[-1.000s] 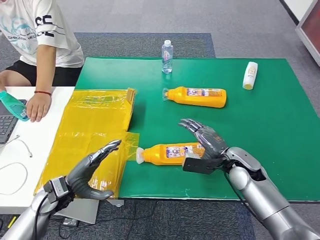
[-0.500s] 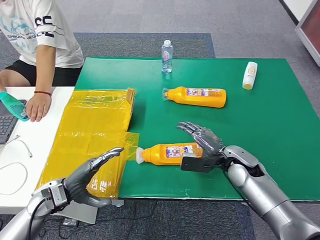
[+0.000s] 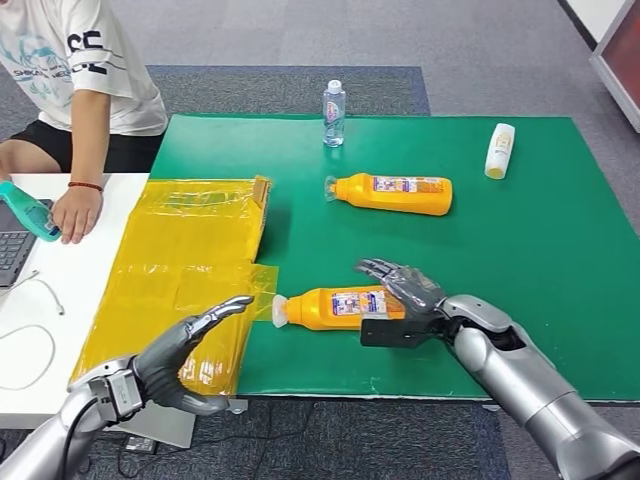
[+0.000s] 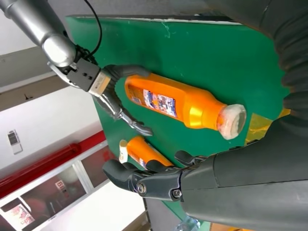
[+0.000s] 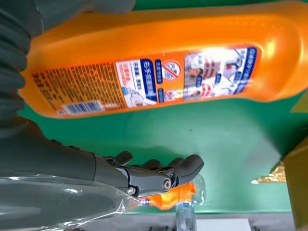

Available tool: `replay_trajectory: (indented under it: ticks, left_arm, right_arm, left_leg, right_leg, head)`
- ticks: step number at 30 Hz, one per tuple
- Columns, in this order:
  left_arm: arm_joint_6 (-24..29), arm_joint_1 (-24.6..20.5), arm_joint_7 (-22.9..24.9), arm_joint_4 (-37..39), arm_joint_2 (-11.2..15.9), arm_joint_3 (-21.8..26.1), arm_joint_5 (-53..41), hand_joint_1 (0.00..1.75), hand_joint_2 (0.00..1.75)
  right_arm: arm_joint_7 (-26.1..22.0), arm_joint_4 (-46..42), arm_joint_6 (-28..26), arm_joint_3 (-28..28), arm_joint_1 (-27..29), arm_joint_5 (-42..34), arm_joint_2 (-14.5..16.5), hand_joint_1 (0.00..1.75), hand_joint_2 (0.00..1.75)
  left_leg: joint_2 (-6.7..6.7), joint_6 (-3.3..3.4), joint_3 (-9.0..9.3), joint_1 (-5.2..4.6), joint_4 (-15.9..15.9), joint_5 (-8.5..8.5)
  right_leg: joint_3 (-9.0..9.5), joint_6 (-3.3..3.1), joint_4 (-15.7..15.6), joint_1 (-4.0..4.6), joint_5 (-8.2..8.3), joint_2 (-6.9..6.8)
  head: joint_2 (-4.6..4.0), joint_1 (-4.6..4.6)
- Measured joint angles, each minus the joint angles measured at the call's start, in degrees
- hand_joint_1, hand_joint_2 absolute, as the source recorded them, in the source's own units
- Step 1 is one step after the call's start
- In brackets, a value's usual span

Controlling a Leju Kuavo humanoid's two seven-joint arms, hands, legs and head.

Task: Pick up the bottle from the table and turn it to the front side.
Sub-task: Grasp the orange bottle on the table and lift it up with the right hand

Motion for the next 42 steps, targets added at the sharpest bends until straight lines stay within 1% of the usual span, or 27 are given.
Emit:
replay_trajectory:
  ticks: [10, 17, 28, 42]
  left_arm:
    - [0.0, -0.2, 0.0, 0.0, 0.0, -1.1, 0.4, 0.00, 1.75]
    - [0.1, -0.5, 0.0, -0.3, 0.0, -1.8, 0.4, 0.00, 1.75]
    - [0.7, -1.3, 0.0, -0.3, -0.6, -2.9, -0.1, 0.00, 1.75]
    - [1.6, -1.9, 0.0, -0.3, -0.6, -4.1, 0.0, 0.00, 1.75]
  right_arm:
    - [0.7, 1.4, -0.8, 1.8, 0.0, -0.3, 0.0, 0.00, 1.75]
    - [2.7, 2.5, 0.8, 3.9, -1.1, 2.3, 0.1, 0.00, 1.75]
    - [4.3, 7.1, 2.3, 8.6, -4.4, 5.3, 2.9, 0.00, 1.75]
    - [5.0, 10.2, 2.3, 11.1, -6.7, 4.4, 4.0, 0.00, 1.75]
  left_leg:
    - [0.00, 0.00, 0.00, 0.00, 0.0, 0.00]
    - [0.00, 0.00, 0.00, 0.00, 0.0, 0.00]
    - [0.00, 0.01, 0.00, 0.00, 0.0, 0.02]
    - [0.00, -0.01, 0.00, 0.00, 0.0, 0.04]
  right_leg:
    - [0.00, 0.00, 0.0, 0.00, 0.00, 0.00]
    - [0.01, 0.00, 0.0, 0.00, 0.00, 0.00]
    - [0.00, -0.01, 0.0, 0.01, 0.01, 0.00]
    - [0.01, -0.02, 0.0, 0.01, 0.03, 0.00]
  head:
    - [0.00, 0.01]
    - [0.00, 0.01]
    - [0.00, -0.01]
    - [0.00, -0.01]
